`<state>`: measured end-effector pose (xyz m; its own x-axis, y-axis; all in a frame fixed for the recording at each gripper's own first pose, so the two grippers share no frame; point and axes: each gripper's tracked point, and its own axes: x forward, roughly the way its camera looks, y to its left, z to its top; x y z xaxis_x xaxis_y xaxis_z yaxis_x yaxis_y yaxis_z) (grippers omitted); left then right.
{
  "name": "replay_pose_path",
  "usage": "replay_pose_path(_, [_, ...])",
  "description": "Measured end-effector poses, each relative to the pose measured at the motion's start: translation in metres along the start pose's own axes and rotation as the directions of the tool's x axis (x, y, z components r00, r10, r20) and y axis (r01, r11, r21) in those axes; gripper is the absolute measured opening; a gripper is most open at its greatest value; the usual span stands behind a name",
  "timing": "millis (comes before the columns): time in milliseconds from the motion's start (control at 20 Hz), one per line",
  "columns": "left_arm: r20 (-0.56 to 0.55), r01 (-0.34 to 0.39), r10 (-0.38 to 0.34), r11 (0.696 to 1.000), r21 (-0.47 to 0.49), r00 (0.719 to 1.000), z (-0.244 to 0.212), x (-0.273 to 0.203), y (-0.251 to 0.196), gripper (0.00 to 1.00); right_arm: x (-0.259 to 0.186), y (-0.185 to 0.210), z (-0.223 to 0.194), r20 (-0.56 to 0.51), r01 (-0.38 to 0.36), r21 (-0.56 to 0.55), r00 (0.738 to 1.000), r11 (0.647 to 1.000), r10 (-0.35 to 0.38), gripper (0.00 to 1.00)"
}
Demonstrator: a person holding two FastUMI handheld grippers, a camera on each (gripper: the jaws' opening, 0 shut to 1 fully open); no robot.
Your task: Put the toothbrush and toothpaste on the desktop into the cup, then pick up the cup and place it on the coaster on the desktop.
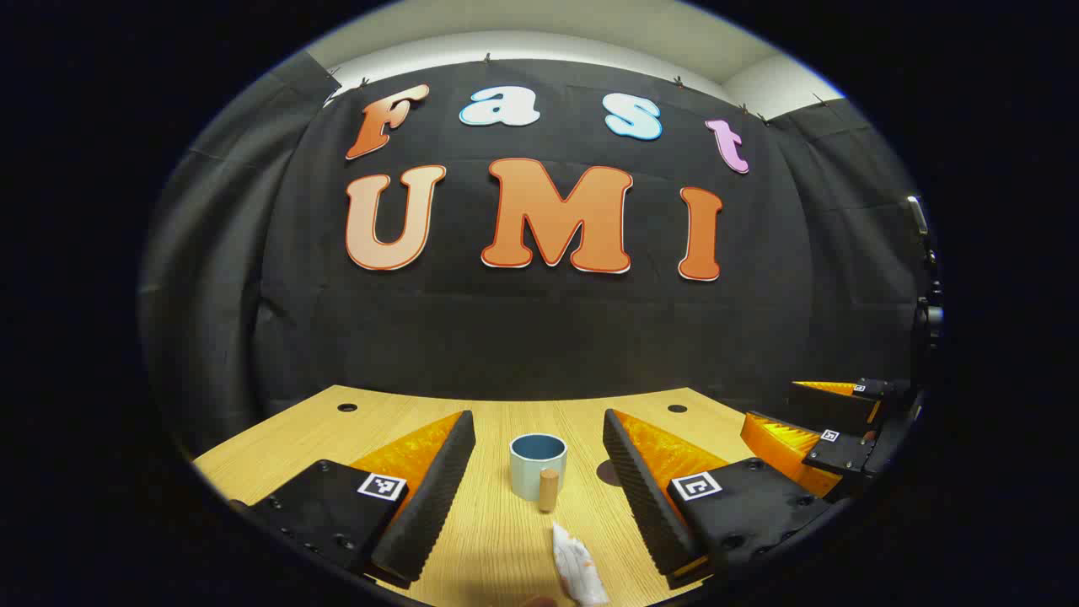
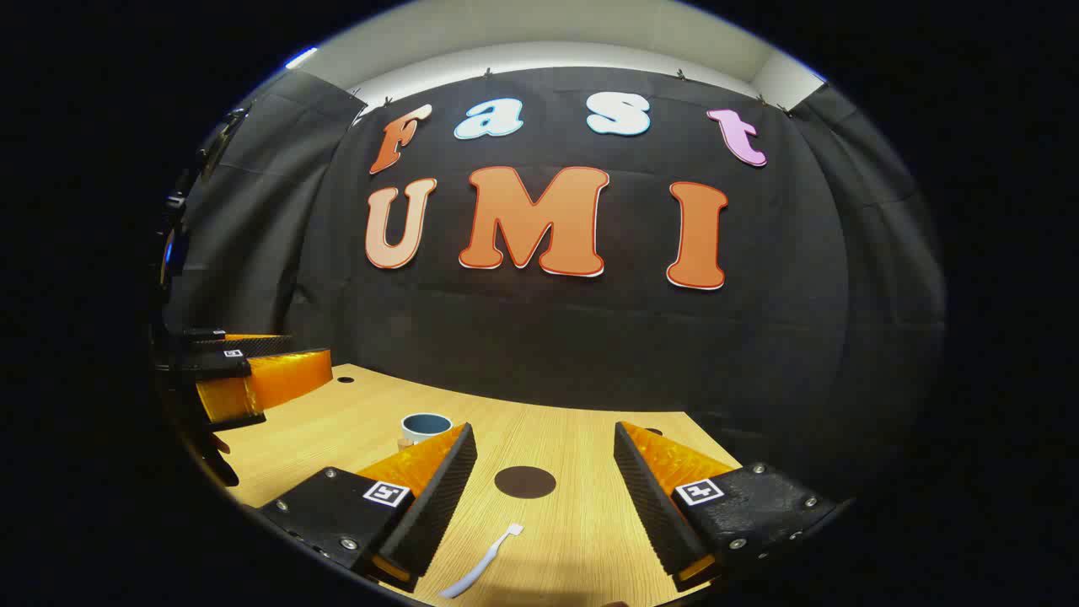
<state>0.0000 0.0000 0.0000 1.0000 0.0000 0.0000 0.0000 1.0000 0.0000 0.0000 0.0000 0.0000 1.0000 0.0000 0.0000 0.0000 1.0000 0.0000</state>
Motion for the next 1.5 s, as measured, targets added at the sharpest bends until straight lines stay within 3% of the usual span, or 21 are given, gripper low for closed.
replay_pose_path(750, [-0.013,-0.001,0.001,1.000,0.003,1.000,-0.006,0.000,-0.002,0.99,0.001,0.008,-0.007,-0.015,-0.015,0.002,1.000,1.000,0.015,0.99])
replay_pose_path(850, [-0.020,0.030,-0.030,1.000,0.005,0.999,-0.010,0.000,-0.009,0.99,0.001,0.008,-0.010,-0.024,-0.018,0.006,1.000,1.000,0.018,0.99])
replay_pose_path(1150, [-0.123,0.081,-0.082,0.997,-0.016,0.989,-0.040,0.004,-0.024,0.99,0.002,0.009,-0.025,-0.067,-0.028,0.007,0.997,1.000,0.029,0.98])
replay_pose_path(1500, [-0.303,0.101,-0.100,0.995,-0.010,0.948,-0.090,0.009,-0.038,0.99,0.004,0.015,-0.058,-0.180,-0.059,-0.011,0.982,0.998,0.056,0.99])
